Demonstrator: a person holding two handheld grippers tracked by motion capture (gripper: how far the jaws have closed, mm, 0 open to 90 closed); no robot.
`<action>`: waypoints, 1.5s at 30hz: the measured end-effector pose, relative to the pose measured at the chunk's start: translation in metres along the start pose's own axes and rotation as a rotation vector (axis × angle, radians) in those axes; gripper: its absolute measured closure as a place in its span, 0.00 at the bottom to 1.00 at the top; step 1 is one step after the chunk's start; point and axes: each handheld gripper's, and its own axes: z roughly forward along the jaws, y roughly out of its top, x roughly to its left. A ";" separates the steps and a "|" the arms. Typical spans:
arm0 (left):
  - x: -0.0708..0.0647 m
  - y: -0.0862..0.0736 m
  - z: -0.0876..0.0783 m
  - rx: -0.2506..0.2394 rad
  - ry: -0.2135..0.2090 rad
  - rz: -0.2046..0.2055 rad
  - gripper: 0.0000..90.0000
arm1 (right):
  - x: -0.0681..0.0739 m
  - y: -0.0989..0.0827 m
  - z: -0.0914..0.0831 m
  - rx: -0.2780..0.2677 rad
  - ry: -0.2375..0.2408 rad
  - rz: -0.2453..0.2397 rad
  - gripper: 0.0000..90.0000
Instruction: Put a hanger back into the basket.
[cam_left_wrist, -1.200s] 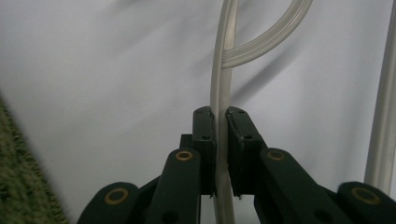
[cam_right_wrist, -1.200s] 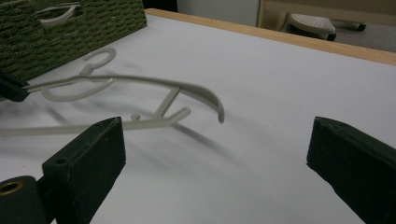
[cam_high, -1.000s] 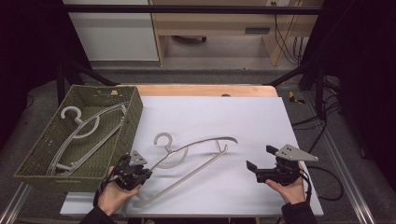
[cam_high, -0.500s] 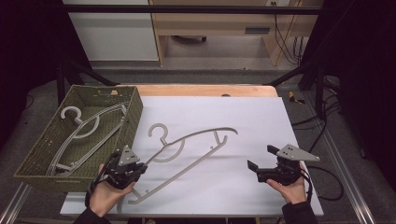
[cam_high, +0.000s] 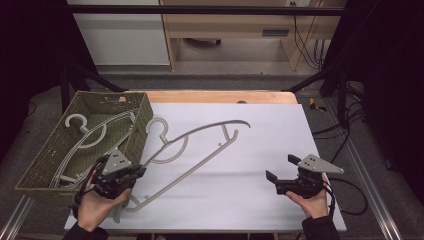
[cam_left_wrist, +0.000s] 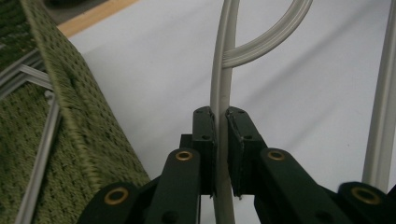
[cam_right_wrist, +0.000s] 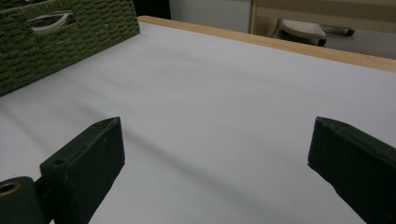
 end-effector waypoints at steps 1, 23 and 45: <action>0.003 0.001 -0.003 0.004 0.004 0.010 0.92 | 0.000 0.000 0.000 -0.005 -0.003 0.006 0.04; 0.067 0.049 -0.035 0.007 0.140 0.040 0.92 | -0.002 0.000 -0.001 -0.011 -0.011 0.005 0.04; 0.145 0.024 -0.033 0.037 0.270 -0.065 0.92 | -0.003 -0.001 0.000 -0.006 -0.014 0.016 0.04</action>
